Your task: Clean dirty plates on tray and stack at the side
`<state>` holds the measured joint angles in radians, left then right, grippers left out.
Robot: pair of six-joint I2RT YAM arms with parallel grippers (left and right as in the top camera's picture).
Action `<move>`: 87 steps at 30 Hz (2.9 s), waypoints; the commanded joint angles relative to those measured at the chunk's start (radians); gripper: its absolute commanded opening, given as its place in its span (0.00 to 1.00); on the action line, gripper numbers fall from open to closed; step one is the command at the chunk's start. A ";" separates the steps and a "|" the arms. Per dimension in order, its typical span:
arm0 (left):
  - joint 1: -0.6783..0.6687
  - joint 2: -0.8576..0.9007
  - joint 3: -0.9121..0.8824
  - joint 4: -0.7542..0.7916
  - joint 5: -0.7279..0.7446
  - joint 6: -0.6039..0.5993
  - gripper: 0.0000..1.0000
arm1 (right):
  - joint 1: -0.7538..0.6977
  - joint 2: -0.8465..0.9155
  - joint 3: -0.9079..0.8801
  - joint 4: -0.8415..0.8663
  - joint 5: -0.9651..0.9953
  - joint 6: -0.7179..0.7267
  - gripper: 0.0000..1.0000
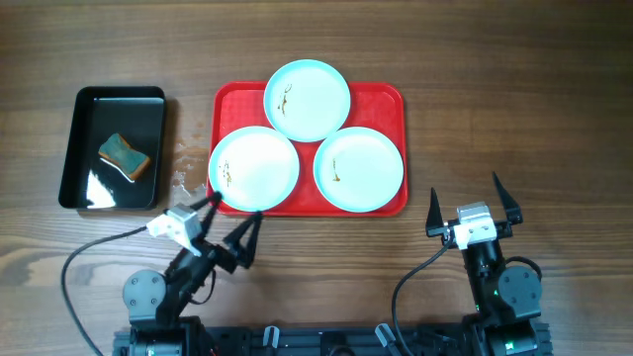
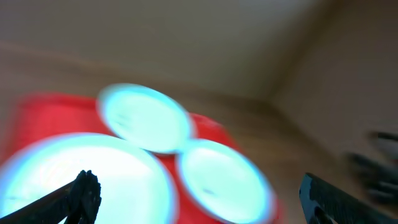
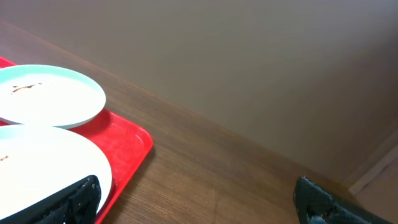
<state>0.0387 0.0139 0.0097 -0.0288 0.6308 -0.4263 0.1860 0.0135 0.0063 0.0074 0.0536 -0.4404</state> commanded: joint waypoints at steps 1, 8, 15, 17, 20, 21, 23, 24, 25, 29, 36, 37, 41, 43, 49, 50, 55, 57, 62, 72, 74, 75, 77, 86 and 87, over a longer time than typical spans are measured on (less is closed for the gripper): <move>-0.004 -0.008 -0.004 0.045 0.192 -0.319 1.00 | -0.004 -0.003 -0.001 0.006 0.015 -0.007 1.00; -0.003 -0.008 0.008 0.377 0.161 -0.394 1.00 | -0.004 -0.003 -0.001 0.006 0.015 -0.007 1.00; -0.001 0.122 0.307 -0.039 -0.193 -0.174 0.99 | -0.004 -0.003 -0.001 0.006 0.015 -0.007 1.00; -0.001 0.243 0.446 -0.264 -0.351 -0.111 1.00 | -0.004 -0.003 -0.001 0.006 0.015 -0.007 1.00; -0.001 0.528 0.688 -0.537 -0.600 0.034 1.00 | -0.004 -0.003 -0.001 0.006 0.015 -0.007 1.00; -0.001 0.614 0.753 -0.588 -0.642 0.063 1.00 | -0.004 -0.003 -0.001 0.006 0.015 -0.007 1.00; -0.001 0.774 0.871 -0.644 -0.648 0.082 1.00 | -0.004 -0.003 -0.001 0.006 0.015 -0.007 1.00; -0.002 0.870 0.932 -0.655 -0.609 0.082 1.00 | -0.004 -0.003 -0.001 0.006 0.014 -0.007 1.00; -0.001 0.937 0.971 -0.679 -0.563 0.082 1.00 | -0.004 -0.003 -0.001 0.006 0.015 -0.007 1.00; 0.022 1.143 1.085 -0.703 -0.553 0.027 1.00 | -0.004 -0.003 -0.001 0.006 0.015 -0.006 1.00; 0.187 1.553 1.384 -0.880 -0.616 -0.030 1.00 | -0.004 -0.003 -0.001 0.006 0.015 -0.007 1.00; 0.205 1.582 1.384 -0.873 -0.622 -0.030 1.00 | -0.004 -0.003 -0.001 0.006 0.015 -0.007 1.00; 0.271 1.701 1.384 -0.862 -0.629 0.004 1.00 | -0.004 -0.003 -0.001 0.006 0.015 -0.007 1.00; 0.293 1.757 1.384 -0.863 -0.629 0.004 1.00 | -0.004 -0.003 -0.001 0.006 0.015 -0.007 1.00; 0.350 1.862 1.384 -0.834 -0.629 0.004 0.69 | -0.004 -0.003 -0.001 0.006 0.015 -0.007 1.00; 0.354 1.866 1.384 -0.827 -0.629 0.004 0.62 | -0.004 -0.003 -0.001 0.006 0.015 -0.007 1.00; 0.370 1.902 1.381 -0.789 -0.633 0.008 0.55 | -0.004 -0.003 -0.001 0.006 0.015 -0.007 1.00; 0.370 1.921 1.381 -0.785 -0.632 0.008 0.57 | -0.004 -0.003 -0.001 0.006 0.015 -0.007 1.00; 0.370 1.998 1.381 -0.782 -0.632 0.008 0.63 | -0.004 -0.003 -0.001 0.006 0.015 -0.007 1.00; 0.370 2.016 1.381 -0.754 -0.628 0.007 0.04 | -0.004 -0.003 -0.001 0.006 0.014 -0.007 1.00; 0.370 1.995 1.382 -0.761 -0.628 0.007 0.11 | -0.004 -0.003 -0.001 0.006 0.015 -0.007 1.00; 0.370 1.987 1.382 -0.760 -0.628 0.007 0.50 | -0.004 -0.003 -0.001 0.006 0.015 -0.006 1.00; 0.370 1.982 1.382 -0.752 -0.628 0.008 1.00 | -0.004 -0.003 -0.001 0.006 0.015 -0.007 1.00; 0.370 1.984 1.382 -0.699 -0.711 0.008 0.58 | -0.004 -0.003 -0.001 0.006 0.015 -0.007 1.00; 0.370 1.984 1.382 -0.699 -0.711 0.008 0.47 | -0.004 -0.003 -0.001 0.006 0.015 -0.007 1.00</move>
<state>0.4023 2.0270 1.3792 -0.7322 -0.0483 -0.4248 0.1860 0.0139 0.0063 0.0082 0.0536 -0.4404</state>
